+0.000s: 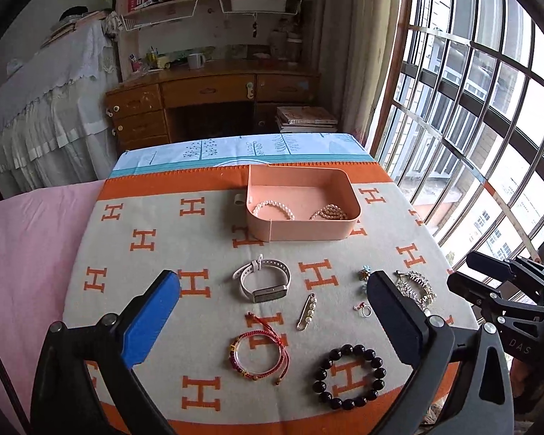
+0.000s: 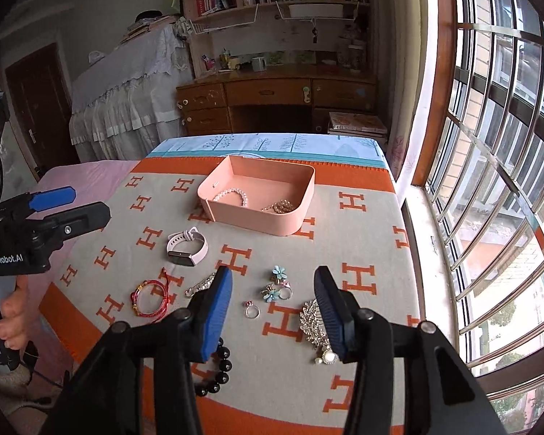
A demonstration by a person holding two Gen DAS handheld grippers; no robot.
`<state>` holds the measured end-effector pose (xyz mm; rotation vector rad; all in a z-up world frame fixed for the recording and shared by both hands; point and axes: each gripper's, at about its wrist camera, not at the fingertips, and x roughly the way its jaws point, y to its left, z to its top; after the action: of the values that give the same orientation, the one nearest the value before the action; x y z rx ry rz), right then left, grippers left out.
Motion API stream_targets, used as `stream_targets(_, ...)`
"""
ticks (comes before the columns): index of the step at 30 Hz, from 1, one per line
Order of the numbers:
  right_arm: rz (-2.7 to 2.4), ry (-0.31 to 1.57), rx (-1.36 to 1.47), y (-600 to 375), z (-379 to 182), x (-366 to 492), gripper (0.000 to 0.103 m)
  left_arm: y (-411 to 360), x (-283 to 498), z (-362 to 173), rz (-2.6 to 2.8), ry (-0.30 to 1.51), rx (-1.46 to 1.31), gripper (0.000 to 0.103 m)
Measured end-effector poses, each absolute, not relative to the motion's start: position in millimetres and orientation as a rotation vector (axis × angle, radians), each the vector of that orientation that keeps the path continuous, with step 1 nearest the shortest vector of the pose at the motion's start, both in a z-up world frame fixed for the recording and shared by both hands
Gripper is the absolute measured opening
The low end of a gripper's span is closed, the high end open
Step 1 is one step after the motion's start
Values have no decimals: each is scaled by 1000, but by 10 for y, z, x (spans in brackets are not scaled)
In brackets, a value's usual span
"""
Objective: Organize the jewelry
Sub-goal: 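Withdraw both tools from the tray back over the blanket, then grasp the red string bracelet with the left tool while the right tool grasps the black bead bracelet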
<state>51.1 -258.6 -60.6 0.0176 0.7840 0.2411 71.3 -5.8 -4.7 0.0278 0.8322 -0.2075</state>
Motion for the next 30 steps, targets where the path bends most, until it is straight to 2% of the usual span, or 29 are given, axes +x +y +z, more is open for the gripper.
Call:
stream_targets(7,323,895,103,-2610,-1033,511,47,160,776,-584,-115,981,-18,102)
stream_targets(12,368,973,64,-2457,-1250,530,47,287,781,-998,-55,1084,-44,100)
stream_targets(16,397,1047,5,-2284,-1444,555,47,326,793,-1257,-39,1157,-54,87)
stream_targets(18,402,1078,-19,-2214,-1530,575,47,328,801,-1346,-37,1181,-50,78)
stream_targets(21,420,1117,-47,-2132,-1639,595,47,330,811,-1433,-44,1207,-51,70)
stream_targets(25,424,1148,-92,-2044,-1758,601,47,320,824,-1481,-56,1232,-57,55)
stream_targets(28,420,1149,-136,-1992,-1811,604,38,306,845,-1492,-50,1233,-52,48)
stream_targets(30,421,1143,-147,-1982,-1809,605,36,301,861,-1486,-48,1234,-51,43)
